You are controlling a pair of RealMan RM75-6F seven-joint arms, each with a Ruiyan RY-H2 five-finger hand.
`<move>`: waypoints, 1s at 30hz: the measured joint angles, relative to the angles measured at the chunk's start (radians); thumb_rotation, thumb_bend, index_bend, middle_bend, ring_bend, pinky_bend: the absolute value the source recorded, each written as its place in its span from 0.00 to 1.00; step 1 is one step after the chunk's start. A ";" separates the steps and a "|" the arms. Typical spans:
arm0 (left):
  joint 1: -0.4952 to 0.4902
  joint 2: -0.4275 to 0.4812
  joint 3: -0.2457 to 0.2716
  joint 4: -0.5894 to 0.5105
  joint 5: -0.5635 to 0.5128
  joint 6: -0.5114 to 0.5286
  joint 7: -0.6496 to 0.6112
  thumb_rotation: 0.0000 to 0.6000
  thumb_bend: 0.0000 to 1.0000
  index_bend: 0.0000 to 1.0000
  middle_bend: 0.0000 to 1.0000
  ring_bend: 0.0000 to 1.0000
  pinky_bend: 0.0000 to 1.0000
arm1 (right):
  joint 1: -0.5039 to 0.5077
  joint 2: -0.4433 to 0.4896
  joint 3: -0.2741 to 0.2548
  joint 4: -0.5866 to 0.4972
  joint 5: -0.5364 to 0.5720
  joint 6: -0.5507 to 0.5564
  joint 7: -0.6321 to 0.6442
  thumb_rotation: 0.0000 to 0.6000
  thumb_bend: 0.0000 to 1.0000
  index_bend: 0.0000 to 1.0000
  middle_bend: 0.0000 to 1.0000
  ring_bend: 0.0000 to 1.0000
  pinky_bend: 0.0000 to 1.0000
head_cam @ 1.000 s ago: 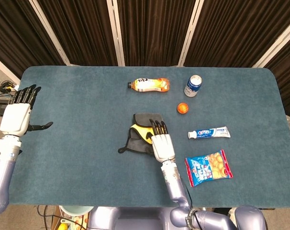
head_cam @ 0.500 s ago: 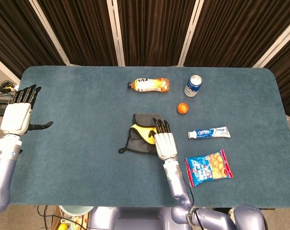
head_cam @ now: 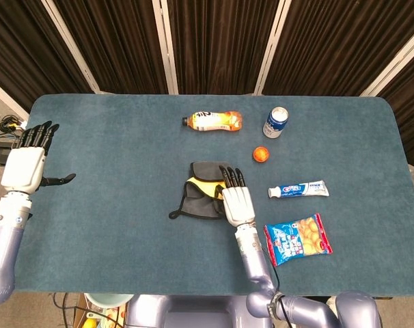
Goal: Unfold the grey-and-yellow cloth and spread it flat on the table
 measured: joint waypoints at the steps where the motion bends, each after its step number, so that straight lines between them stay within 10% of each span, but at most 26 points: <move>1: 0.000 0.000 0.000 -0.001 0.001 0.001 0.000 1.00 0.05 0.00 0.00 0.00 0.06 | 0.000 0.002 0.001 0.000 0.001 0.001 0.001 1.00 0.52 0.62 0.11 0.00 0.00; 14: -0.010 -0.010 0.005 0.006 -0.003 -0.014 0.011 1.00 0.05 0.00 0.00 0.00 0.06 | 0.007 0.107 0.002 -0.094 -0.089 0.063 -0.035 1.00 0.52 0.63 0.12 0.00 0.00; 30: -0.117 -0.166 0.053 0.163 0.153 -0.183 -0.132 1.00 0.06 0.20 0.00 0.00 0.06 | -0.023 0.347 -0.001 -0.599 -0.131 0.147 -0.359 1.00 0.50 0.63 0.12 0.00 0.00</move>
